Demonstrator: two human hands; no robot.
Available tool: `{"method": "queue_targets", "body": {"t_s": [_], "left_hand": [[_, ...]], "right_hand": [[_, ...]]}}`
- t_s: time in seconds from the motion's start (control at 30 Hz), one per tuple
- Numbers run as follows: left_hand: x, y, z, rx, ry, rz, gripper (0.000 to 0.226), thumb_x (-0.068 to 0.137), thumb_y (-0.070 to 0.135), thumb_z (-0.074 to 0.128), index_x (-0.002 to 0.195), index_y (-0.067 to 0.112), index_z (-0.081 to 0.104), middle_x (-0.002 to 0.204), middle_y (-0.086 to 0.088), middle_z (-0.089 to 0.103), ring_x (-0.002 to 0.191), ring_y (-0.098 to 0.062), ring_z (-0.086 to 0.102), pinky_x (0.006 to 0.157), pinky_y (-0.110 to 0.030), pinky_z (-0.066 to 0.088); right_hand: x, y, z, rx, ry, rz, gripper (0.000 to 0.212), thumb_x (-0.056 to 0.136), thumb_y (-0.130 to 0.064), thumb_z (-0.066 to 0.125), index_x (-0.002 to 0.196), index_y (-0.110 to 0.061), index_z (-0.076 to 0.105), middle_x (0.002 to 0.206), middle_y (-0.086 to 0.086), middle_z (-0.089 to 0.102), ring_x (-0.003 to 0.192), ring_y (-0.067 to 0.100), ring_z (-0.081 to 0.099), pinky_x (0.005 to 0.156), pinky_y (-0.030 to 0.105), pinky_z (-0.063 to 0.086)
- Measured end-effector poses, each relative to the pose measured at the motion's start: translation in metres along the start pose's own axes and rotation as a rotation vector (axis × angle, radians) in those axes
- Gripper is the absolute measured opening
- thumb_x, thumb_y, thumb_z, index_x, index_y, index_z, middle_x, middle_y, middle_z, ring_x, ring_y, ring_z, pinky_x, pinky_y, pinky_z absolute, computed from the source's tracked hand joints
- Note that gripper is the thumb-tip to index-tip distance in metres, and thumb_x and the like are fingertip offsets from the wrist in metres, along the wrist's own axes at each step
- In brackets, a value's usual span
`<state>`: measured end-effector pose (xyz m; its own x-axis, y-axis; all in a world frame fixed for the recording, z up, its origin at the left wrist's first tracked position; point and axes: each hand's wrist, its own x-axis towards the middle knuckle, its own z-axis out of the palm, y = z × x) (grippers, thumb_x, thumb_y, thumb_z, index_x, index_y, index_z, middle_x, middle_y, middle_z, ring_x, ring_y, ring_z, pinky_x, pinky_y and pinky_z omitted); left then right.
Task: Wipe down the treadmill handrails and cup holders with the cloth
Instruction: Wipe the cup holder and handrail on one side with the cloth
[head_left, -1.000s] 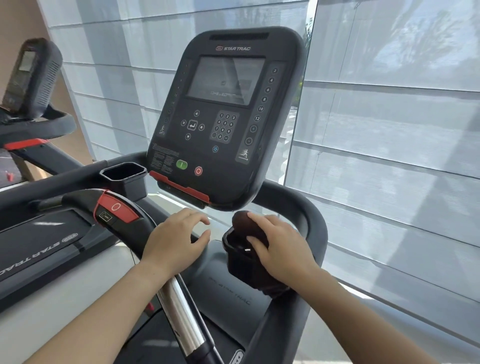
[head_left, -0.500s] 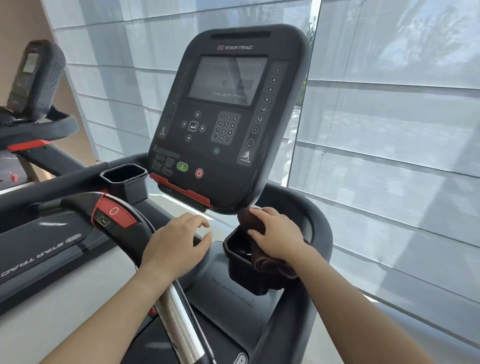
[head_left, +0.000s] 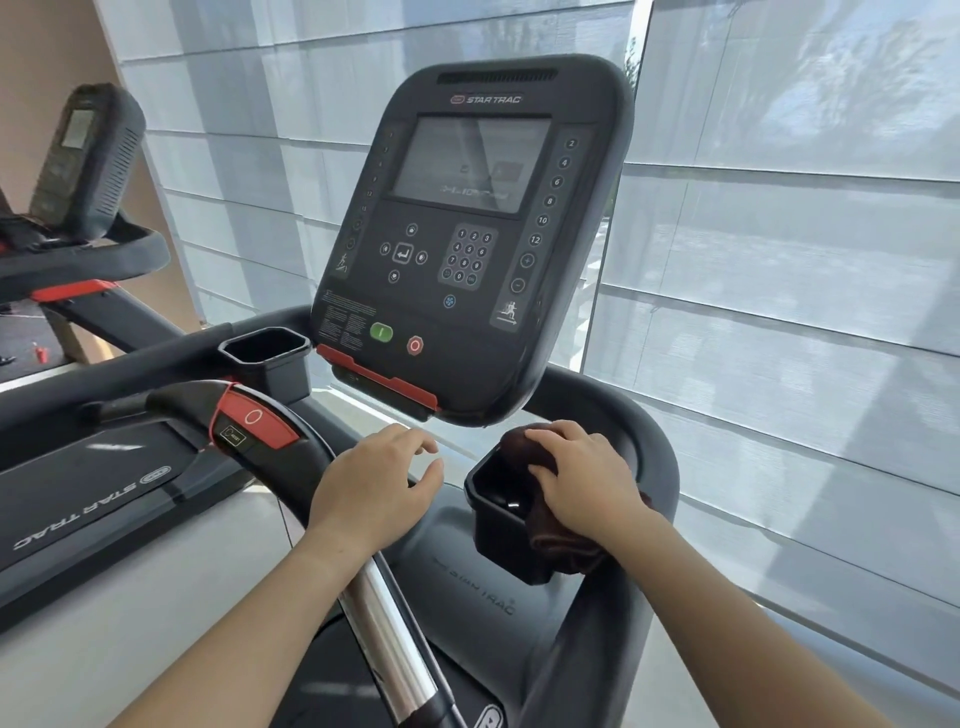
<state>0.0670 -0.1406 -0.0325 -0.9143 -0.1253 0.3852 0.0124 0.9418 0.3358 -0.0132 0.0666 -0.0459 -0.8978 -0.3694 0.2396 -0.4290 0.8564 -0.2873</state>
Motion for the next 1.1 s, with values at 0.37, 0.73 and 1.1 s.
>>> {"method": "queue_targets", "body": {"t_s": [0.37, 0.73, 1.1], "left_hand": [[0.002, -0.001, 0.000, -0.046, 0.038, -0.027, 0.022, 0.089, 0.037, 0.044, 0.103, 0.028, 0.058, 0.109, 0.011, 0.063, 0.089, -0.007, 0.055, 0.056, -0.019, 0.034], [-0.001, -0.002, 0.000, -0.005, 0.051, -0.041, 0.024, 0.090, 0.037, 0.044, 0.106, 0.026, 0.058, 0.111, 0.005, 0.065, 0.095, -0.014, 0.060, 0.066, -0.025, 0.046], [0.004, 0.000, 0.000, -0.028, 0.048, -0.035, 0.021, 0.090, 0.038, 0.044, 0.102, 0.027, 0.058, 0.107, 0.007, 0.065, 0.092, -0.012, 0.058, 0.062, -0.024, 0.041]], "right_hand": [[-0.055, -0.037, -0.002, 0.216, 0.106, -0.175, 0.042, 0.095, -0.036, 0.047, 0.136, -0.034, 0.040, 0.139, -0.009, 0.046, 0.120, 0.022, 0.045, 0.099, 0.042, 0.040], [-0.065, -0.035, 0.014, -0.039, 0.052, -0.229, 0.053, 0.089, -0.030, 0.058, 0.138, -0.034, 0.037, 0.137, 0.000, 0.047, 0.110, 0.029, 0.050, 0.090, 0.044, 0.041], [-0.029, 0.019, -0.011, 0.122, 0.131, 0.040, 0.042, 0.092, -0.034, 0.052, 0.134, -0.031, 0.045, 0.137, -0.005, 0.049, 0.117, 0.027, 0.050, 0.094, 0.044, 0.044]]}}
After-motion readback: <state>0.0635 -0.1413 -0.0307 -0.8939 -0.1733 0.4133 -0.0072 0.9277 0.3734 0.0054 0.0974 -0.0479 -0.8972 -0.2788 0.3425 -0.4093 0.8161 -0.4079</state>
